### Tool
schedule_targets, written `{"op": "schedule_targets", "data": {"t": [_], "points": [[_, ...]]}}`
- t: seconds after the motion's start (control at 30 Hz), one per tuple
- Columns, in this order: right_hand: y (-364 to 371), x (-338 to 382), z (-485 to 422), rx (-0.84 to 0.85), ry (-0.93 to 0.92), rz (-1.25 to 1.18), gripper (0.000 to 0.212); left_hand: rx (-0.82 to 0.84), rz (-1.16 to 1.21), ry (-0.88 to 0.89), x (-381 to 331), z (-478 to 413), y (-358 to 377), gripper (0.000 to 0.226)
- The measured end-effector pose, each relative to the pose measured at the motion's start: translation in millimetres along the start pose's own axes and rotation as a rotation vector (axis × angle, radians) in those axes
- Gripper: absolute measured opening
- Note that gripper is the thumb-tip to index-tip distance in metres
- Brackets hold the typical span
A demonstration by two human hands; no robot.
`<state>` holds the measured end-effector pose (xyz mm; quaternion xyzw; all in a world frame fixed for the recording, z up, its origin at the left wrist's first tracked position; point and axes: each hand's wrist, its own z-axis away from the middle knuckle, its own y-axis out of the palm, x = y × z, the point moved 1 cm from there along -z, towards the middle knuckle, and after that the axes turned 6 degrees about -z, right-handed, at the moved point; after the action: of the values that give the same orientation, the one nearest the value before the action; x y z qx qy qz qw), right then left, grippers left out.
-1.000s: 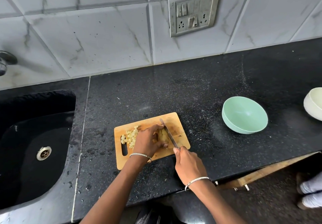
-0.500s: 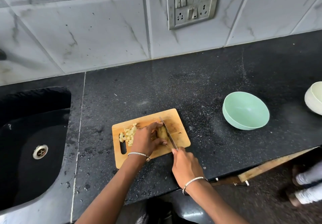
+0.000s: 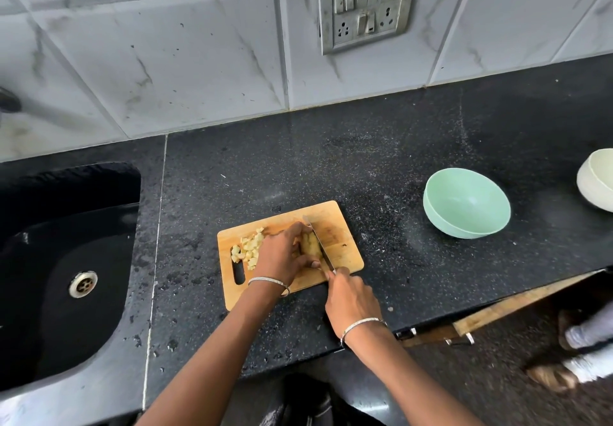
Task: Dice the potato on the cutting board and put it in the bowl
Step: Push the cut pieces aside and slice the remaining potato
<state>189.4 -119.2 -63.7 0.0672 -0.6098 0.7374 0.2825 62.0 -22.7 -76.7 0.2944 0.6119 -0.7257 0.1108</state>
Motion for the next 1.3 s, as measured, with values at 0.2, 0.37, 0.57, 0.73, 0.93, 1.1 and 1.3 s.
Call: {"op": "schedule_targets", "data": {"t": [0.2, 0.37, 0.57, 0.73, 0.93, 1.1, 1.3], "points": [[-0.6, -1.0, -0.2, 0.028, 0.019, -0.033, 0.028, 0.09, -0.319, 0.188, -18.2, -2.6, -11.9, 0.067], [-1.2, -0.8, 1.8, 0.009, 0.005, -0.029, 0.031, 0.238, -0.505, 0.292, -26.7, -19.3, -23.3, 0.036], [-6.7, -7.2, 15.3, 0.042, 0.011, -0.034, 0.037, 0.314, -0.502, 0.293, -30.6, -27.6, -26.8, 0.039], [-33.1, -37.2, 53.8, 0.148, 0.046, -0.062, 0.042, 0.308, -0.475, 0.286, -29.1, -28.0, -26.1, 0.038], [-66.0, -49.6, 46.3, 0.091, 0.042, -0.05, 0.038, 0.244, -0.245, 0.209, -19.4, -20.6, -25.7, 0.055], [-43.5, -27.8, 25.4, 0.037, 0.001, -0.095, 0.039, 0.052, -0.115, 0.0, -17.8, -5.9, -19.0, 0.071], [-29.5, -12.1, 17.7, 0.056, -0.016, -0.101, 0.039, -0.039, -0.081, -0.033, -17.1, 1.8, -9.4, 0.06]]}}
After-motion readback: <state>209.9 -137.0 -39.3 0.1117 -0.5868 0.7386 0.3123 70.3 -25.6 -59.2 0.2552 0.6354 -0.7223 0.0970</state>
